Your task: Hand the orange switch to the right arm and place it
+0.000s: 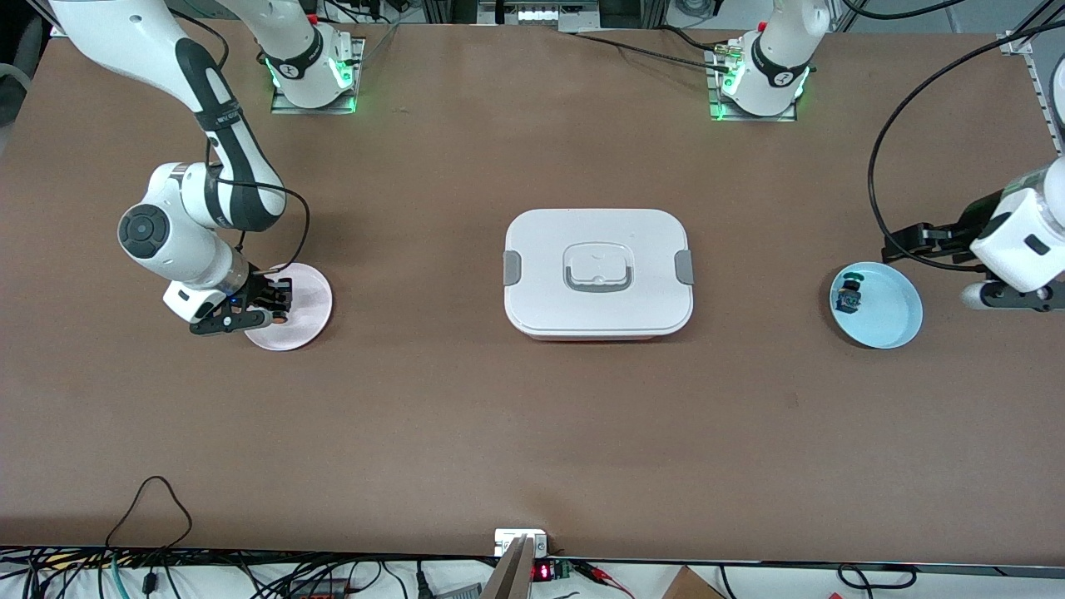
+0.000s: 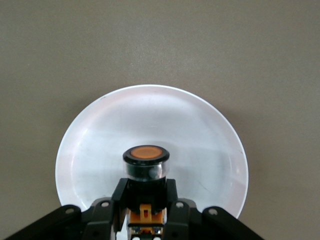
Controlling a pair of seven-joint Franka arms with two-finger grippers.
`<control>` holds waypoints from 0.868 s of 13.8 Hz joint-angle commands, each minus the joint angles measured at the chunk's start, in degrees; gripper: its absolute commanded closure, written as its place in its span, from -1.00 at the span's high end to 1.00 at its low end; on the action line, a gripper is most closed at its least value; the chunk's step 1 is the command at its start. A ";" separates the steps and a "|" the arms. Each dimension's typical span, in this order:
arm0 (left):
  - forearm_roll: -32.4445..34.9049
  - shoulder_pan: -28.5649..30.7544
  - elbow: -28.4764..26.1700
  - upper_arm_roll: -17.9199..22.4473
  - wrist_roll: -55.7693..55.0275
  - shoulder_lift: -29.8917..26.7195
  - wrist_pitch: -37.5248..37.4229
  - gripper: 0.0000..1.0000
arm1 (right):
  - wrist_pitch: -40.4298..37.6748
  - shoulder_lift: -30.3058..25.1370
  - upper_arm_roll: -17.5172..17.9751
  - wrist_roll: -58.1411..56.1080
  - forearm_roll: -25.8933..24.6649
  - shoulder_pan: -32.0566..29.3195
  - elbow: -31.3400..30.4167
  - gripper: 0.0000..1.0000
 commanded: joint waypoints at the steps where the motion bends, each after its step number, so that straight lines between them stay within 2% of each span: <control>1: 0.84 0.80 -0.47 -0.46 1.38 -1.96 2.21 1.00 | 1.05 1.02 0.10 0.34 -0.46 -0.41 0.01 -0.25; 5: 1.01 0.62 -1.79 -0.55 0.69 -2.76 3.19 1.00 | 1.06 1.82 0.10 0.43 -0.11 -0.68 0.19 -0.26; 7: 1.10 0.89 -5.37 -0.64 0.86 -4.78 5.55 1.00 | 0.44 1.30 0.02 0.87 -0.02 -0.59 0.80 -0.26; 9: 1.01 0.97 -11.35 -0.64 1.03 -8.03 11.51 1.00 | -2.61 -0.19 0.10 1.57 -0.02 -0.33 2.55 -0.05; 10: 1.01 1.15 -11.64 -0.64 1.64 -8.39 11.71 1.00 | -6.29 -0.99 0.10 1.84 -0.02 -0.24 4.91 0.09; 12: 1.27 0.89 -10.68 -0.55 1.74 -8.22 10.23 1.00 | -14.81 -2.57 0.10 4.28 -0.02 -0.06 9.48 0.21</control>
